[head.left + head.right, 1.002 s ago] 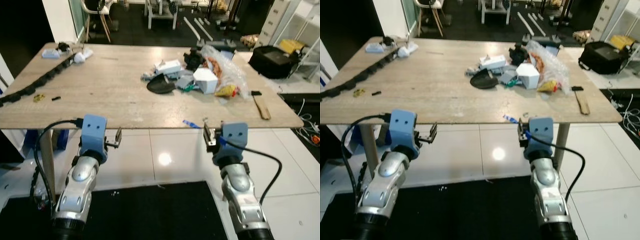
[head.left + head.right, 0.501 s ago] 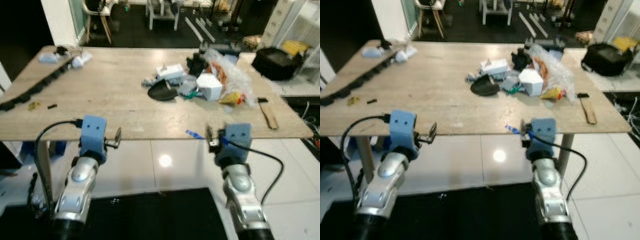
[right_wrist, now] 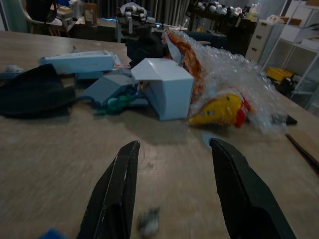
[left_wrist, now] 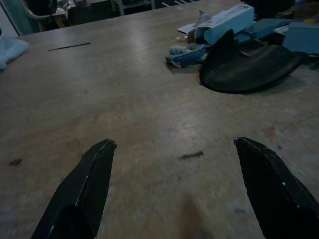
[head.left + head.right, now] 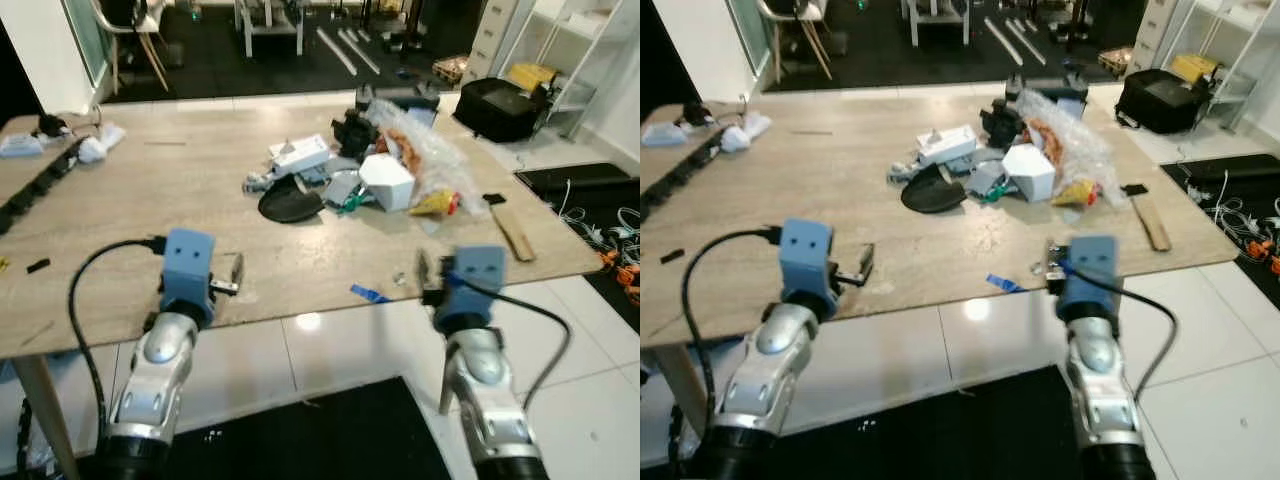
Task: Picking trash to rubbish bin
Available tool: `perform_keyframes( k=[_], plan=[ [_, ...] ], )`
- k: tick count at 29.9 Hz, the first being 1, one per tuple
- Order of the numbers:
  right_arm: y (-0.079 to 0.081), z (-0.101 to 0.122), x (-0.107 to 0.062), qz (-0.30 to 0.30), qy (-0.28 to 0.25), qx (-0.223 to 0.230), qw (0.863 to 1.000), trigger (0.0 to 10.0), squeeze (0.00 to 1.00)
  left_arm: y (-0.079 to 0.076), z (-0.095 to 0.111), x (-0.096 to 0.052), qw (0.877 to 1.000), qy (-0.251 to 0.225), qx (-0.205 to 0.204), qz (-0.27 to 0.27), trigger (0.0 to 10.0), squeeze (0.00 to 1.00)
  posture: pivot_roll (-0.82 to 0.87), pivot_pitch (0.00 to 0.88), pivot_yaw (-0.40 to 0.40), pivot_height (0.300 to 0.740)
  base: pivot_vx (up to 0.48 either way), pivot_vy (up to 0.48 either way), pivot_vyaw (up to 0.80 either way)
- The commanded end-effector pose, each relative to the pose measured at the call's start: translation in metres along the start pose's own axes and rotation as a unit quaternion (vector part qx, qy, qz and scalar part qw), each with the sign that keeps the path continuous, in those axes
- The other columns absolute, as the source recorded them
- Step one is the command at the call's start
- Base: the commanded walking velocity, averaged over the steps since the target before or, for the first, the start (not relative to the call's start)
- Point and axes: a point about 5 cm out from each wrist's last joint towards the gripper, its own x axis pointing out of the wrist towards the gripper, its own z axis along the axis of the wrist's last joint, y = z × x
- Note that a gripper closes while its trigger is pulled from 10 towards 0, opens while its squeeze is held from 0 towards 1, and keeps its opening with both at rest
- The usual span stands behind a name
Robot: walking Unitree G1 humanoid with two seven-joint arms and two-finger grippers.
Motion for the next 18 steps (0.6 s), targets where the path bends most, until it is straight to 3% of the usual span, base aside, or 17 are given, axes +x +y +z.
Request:
perform_keyframes(
  k=[1, 10, 13, 18],
  plan=[
    [-0.0064, -0.0021, -0.0024, -0.010, 0.003, -0.001, 1.000, 10.0, 0.00, -0.0018, -0.0052, -0.0016, 1.000, 0.013, 0.003, -0.006, 10.0, 0.00, -0.07, 0.091, -0.009, 0.740, 0.315, 0.000, 0.00],
    [-0.0035, -0.0009, -0.0024, 0.006, 0.003, -0.018, 1.000, 10.0, 0.00, -0.0017, -0.0050, -0.0014, 1.000, 0.013, 0.004, -0.006, 10.0, 0.00, -0.07, 0.095, -0.008, 0.740, 0.312, 0.000, 0.00],
    [-0.0031, -0.0010, -0.0026, 0.005, 0.004, -0.017, 1.000, 10.0, 0.00, -0.0018, -0.0050, -0.0013, 1.000, 0.013, 0.003, -0.007, 10.0, 0.00, -0.07, 0.095, -0.008, 0.740, 0.315, 0.000, 0.71],
    [-0.0037, 0.0006, -0.0032, -0.001, -0.003, -0.004, 1.000, 10.0, 0.00, -0.0025, -0.0056, -0.0017, 1.000, 0.014, 0.004, -0.008, 10.0, 0.00, -0.08, 0.097, -0.006, 0.740, 0.312, 0.000, 0.00]
  ],
)
